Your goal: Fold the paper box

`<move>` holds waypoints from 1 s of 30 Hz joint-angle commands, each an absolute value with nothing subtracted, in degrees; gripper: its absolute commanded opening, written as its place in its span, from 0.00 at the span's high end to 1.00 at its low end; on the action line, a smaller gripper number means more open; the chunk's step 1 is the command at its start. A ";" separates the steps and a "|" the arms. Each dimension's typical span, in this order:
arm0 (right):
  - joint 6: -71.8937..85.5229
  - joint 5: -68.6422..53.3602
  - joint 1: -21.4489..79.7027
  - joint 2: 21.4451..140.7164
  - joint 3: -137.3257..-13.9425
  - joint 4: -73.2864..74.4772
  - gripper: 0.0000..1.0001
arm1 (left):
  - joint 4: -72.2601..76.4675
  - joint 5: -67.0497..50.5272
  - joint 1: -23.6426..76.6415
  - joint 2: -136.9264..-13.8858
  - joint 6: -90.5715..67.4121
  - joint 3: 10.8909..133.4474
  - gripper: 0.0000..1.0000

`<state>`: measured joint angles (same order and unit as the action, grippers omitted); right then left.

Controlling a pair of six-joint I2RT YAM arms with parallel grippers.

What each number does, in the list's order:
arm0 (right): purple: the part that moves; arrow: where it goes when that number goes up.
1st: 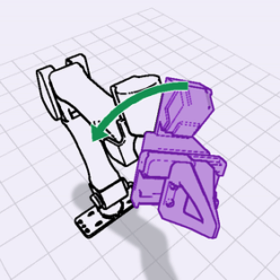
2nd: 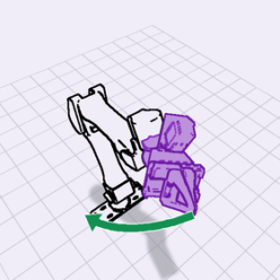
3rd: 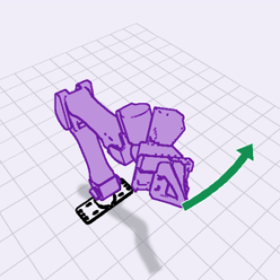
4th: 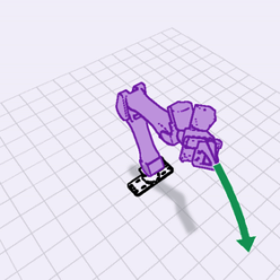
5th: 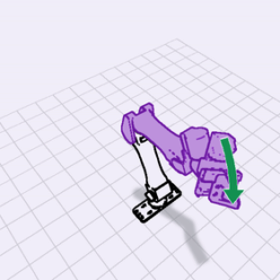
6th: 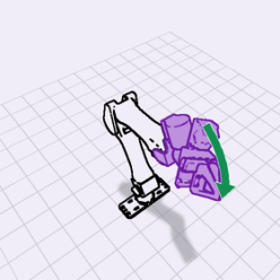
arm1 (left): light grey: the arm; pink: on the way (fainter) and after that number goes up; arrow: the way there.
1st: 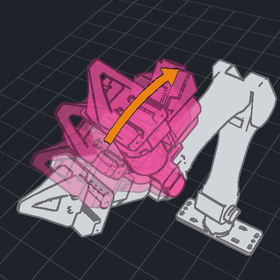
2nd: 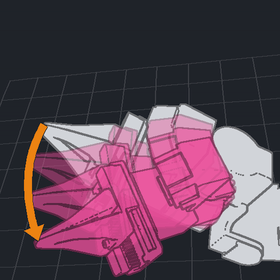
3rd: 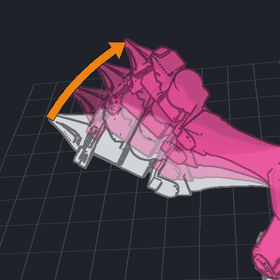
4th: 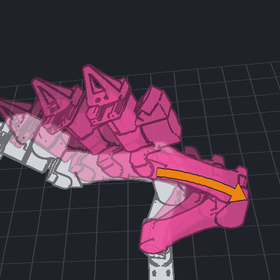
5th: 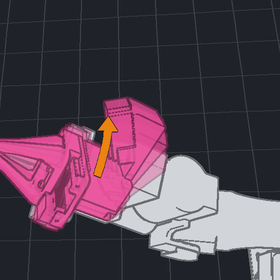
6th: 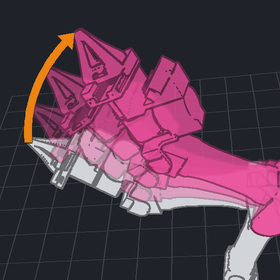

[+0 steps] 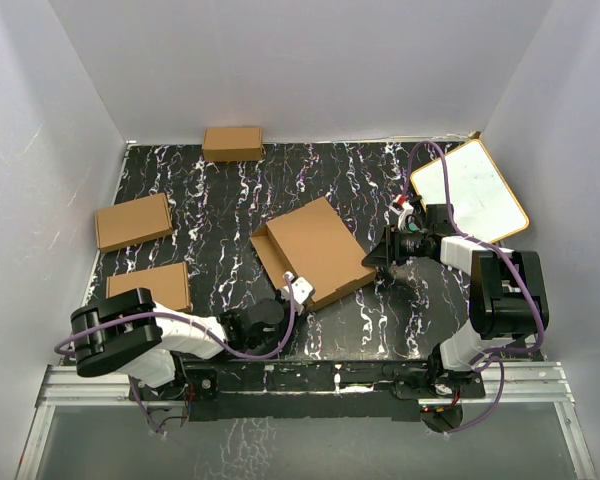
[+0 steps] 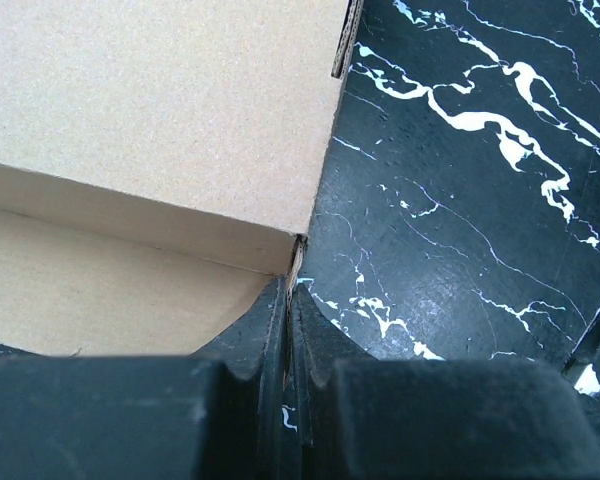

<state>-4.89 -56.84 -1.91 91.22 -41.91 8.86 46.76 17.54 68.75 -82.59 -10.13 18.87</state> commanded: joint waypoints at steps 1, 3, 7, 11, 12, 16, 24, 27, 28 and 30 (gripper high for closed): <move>-7.32 -53.38 -1.23 92.01 -43.33 8.26 0.54 | 43.34 21.11 68.62 -80.52 -10.96 21.01 1.00; -7.31 -53.31 -1.10 91.98 -43.40 8.34 0.54 | 42.54 21.47 68.64 -80.42 -10.99 21.45 1.00; -7.42 -53.26 -0.80 92.03 -43.50 8.43 0.54 | 39.92 21.62 68.62 -80.28 -11.25 23.17 1.00; -7.77 -53.23 -0.45 92.15 -43.68 8.66 0.54 | 37.78 21.58 68.64 -79.98 -11.41 24.49 1.00; -7.81 -53.26 -0.48 92.19 -43.68 8.74 0.54 | 37.03 21.62 68.64 -79.90 -11.57 24.90 1.00; -8.15 -53.20 -0.44 92.20 -43.85 9.03 0.54 | 34.28 21.95 68.63 -80.28 -12.08 26.67 1.00; -8.78 -53.93 1.63 92.18 -44.03 9.40 0.55 | 30.19 22.02 68.63 -80.18 -12.39 28.98 1.00; -8.88 -53.92 1.99 92.21 -44.03 9.48 0.55 | 27.64 22.46 68.64 -80.01 -12.56 30.57 1.00; -8.88 -53.87 2.06 92.23 -44.08 9.49 0.55 | 26.63 22.63 68.62 -80.06 -12.57 31.18 1.00; -8.92 -53.88 2.13 92.21 -44.12 9.57 0.55 | 24.15 23.03 68.62 -80.43 -12.86 32.66 1.00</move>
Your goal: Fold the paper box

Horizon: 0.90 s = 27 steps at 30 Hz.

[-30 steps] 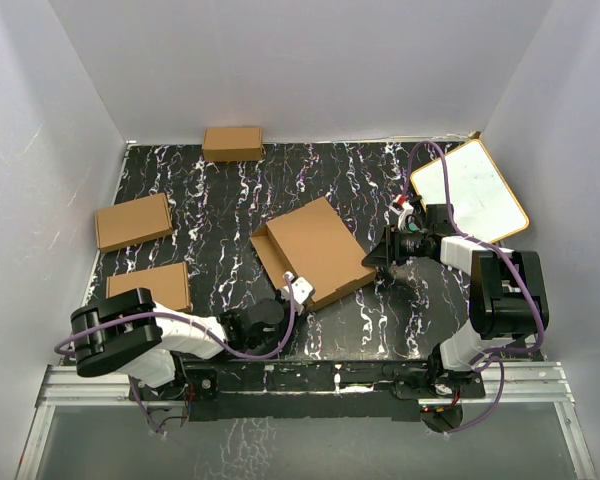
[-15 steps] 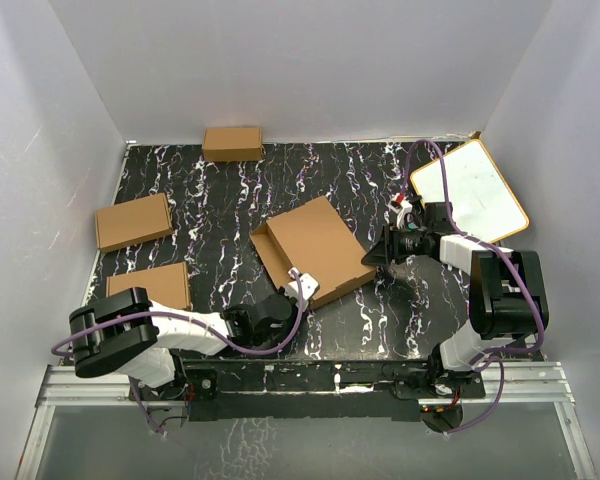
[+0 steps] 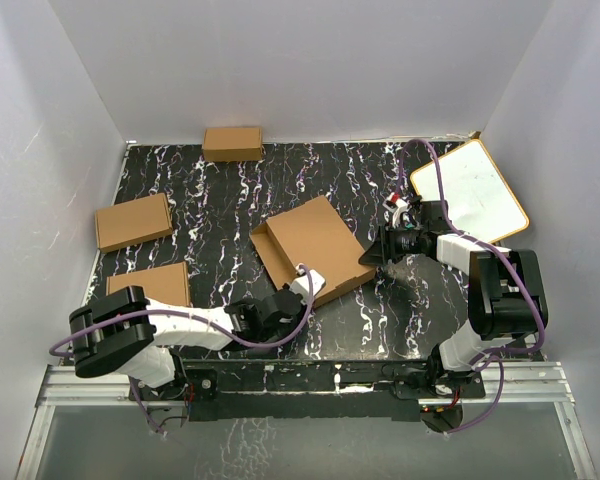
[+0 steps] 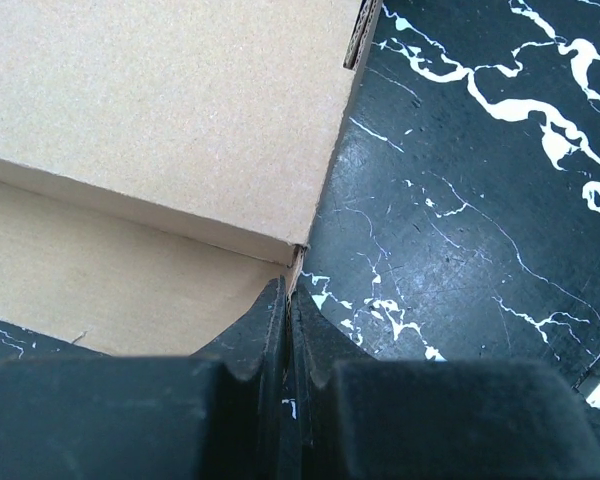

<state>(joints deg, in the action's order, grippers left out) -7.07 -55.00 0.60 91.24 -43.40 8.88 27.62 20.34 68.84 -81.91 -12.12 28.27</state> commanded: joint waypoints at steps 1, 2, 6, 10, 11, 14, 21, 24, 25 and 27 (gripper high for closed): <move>-8.92 -53.78 2.17 92.30 -44.12 9.53 0.55 | 22.94 23.17 68.64 -80.64 -13.02 33.56 1.00; -8.88 -53.67 2.17 92.31 -44.12 9.57 0.55 | 21.86 23.28 68.64 -80.86 -13.05 34.24 1.00; -8.71 -53.31 2.11 92.41 -44.21 9.49 0.55 | 21.07 23.49 68.62 -80.35 -13.96 34.80 1.00; -8.53 -52.93 2.20 92.65 -44.27 9.41 0.55 | 20.09 23.20 68.64 -79.75 -14.19 35.40 1.00; -8.53 -52.93 2.31 92.71 -44.29 9.49 0.55 | 20.20 22.89 68.64 -79.75 -14.05 35.39 1.00; -8.53 -52.79 2.66 92.84 -44.43 9.57 0.55 | 19.64 21.26 68.56 -80.34 -13.51 36.30 1.00; -8.83 -52.70 3.22 92.99 -44.72 9.93 0.55 | 16.13 18.34 67.12 -81.43 -14.20 38.10 1.00; -8.88 -52.65 3.33 93.08 -44.74 9.93 0.55 | 16.57 15.98 66.12 -81.63 -13.79 38.18 1.00; -8.88 -52.65 3.42 93.10 -44.74 9.93 0.55 | 16.61 15.19 65.91 -81.76 -13.46 38.43 1.00; -8.96 -52.72 3.44 93.11 -44.82 10.02 0.55 | 16.21 13.30 65.50 -82.18 -12.54 39.31 1.00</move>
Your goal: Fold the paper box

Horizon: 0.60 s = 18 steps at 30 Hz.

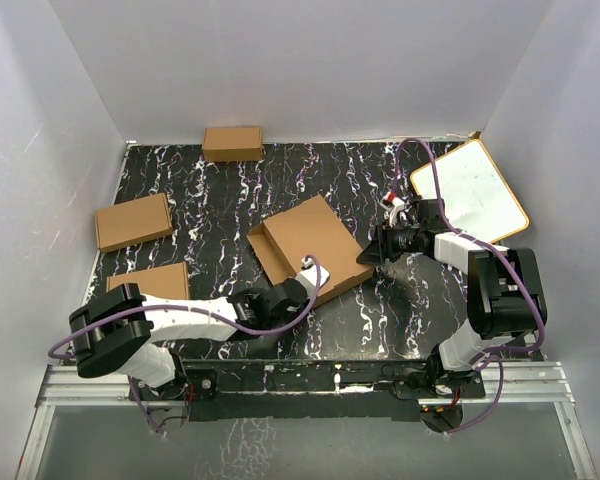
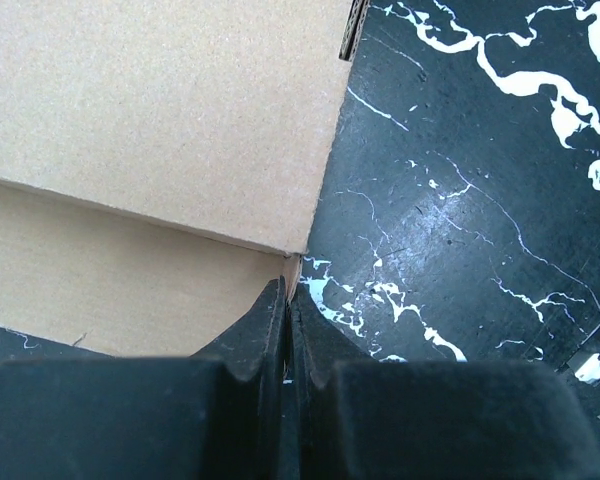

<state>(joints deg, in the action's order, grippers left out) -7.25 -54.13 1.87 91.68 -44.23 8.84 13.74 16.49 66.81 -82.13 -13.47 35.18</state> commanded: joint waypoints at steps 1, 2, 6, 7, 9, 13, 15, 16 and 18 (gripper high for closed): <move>-8.92 -52.67 3.56 93.15 -44.82 10.02 0.55 | 15.89 12.68 65.29 -82.45 -12.22 39.99 1.00; -9.03 -52.70 3.63 93.15 -44.82 10.10 0.55 | 15.60 12.32 65.11 -82.79 -11.95 40.40 1.00; -9.46 -52.91 3.95 93.29 -45.00 10.37 0.55 | 14.65 11.27 64.48 -83.49 -11.80 42.02 1.00; -9.49 -52.87 3.89 93.31 -45.00 10.37 0.55 | 14.50 11.08 64.43 -83.62 -12.02 42.42 1.00; -9.49 -52.84 4.02 93.28 -45.07 10.44 0.55 | 13.86 11.04 64.26 -83.94 -12.53 43.12 1.00; -9.49 -52.77 4.13 93.55 -45.18 10.54 0.55 | 11.55 12.83 64.07 -84.63 -14.01 44.42 1.00; -9.47 -52.61 4.12 93.60 -45.24 10.55 0.55 | 10.93 14.06 64.05 -84.61 -14.50 44.70 1.00; -9.56 -52.50 4.13 93.65 -45.26 10.59 0.55 | 11.01 14.53 64.03 -84.54 -14.46 44.71 1.00; -9.58 -52.34 4.08 93.70 -45.26 10.60 0.55 | 12.31 14.07 64.07 -84.23 -13.27 44.16 1.00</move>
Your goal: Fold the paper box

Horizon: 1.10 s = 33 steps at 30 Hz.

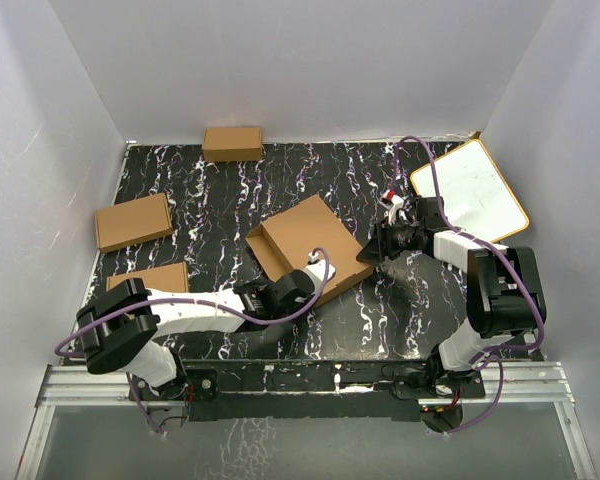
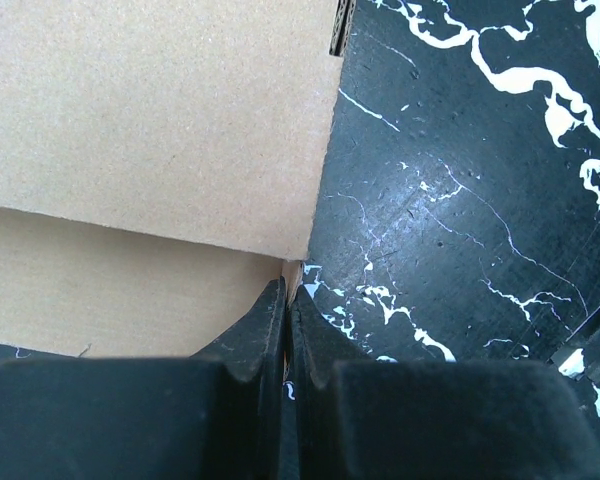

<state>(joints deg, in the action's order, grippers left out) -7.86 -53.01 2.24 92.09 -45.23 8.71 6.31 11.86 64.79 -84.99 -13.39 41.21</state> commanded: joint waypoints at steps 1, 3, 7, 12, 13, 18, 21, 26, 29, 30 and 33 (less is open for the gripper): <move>-9.66 -52.32 4.09 93.74 -45.34 10.63 0.55 | 13.48 13.80 64.08 -84.05 -13.00 43.63 1.00; -9.67 -52.45 4.11 93.65 -45.27 10.63 0.55 | 14.56 13.05 64.07 -83.86 -12.23 43.16 1.00; -9.75 -52.65 4.07 93.63 -45.35 10.72 0.55 | 14.96 11.03 64.05 -84.24 -10.48 43.02 1.00; -9.92 -52.65 4.08 93.69 -45.35 10.72 0.55 | 12.98 10.08 64.07 -85.47 -9.10 43.24 1.00; -9.97 -52.54 4.12 93.69 -45.35 10.72 0.55 | 12.63 9.77 64.07 -85.44 -9.03 43.12 1.00; -10.02 -52.23 4.13 93.77 -45.35 10.72 0.55 | 11.32 9.46 64.07 -85.04 -9.02 42.14 1.00; -9.98 -51.59 4.06 93.87 -45.44 10.67 0.55 | 12.22 9.79 64.07 -84.20 -9.41 40.83 1.00; -9.92 -49.94 4.11 93.97 -45.53 10.63 0.55 | 16.19 9.31 64.07 -81.40 -9.55 37.37 1.00; -9.84 -48.63 4.13 94.01 -45.53 10.46 0.55 | 17.57 8.93 64.07 -79.63 -9.01 35.48 1.00; -9.80 -48.46 4.11 94.05 -45.53 10.46 0.55 | 17.76 8.63 64.06 -79.12 -8.83 35.03 1.00; -9.67 -47.87 4.16 94.17 -45.59 10.37 0.55 | 18.85 8.05 64.07 -78.66 -8.53 33.47 1.00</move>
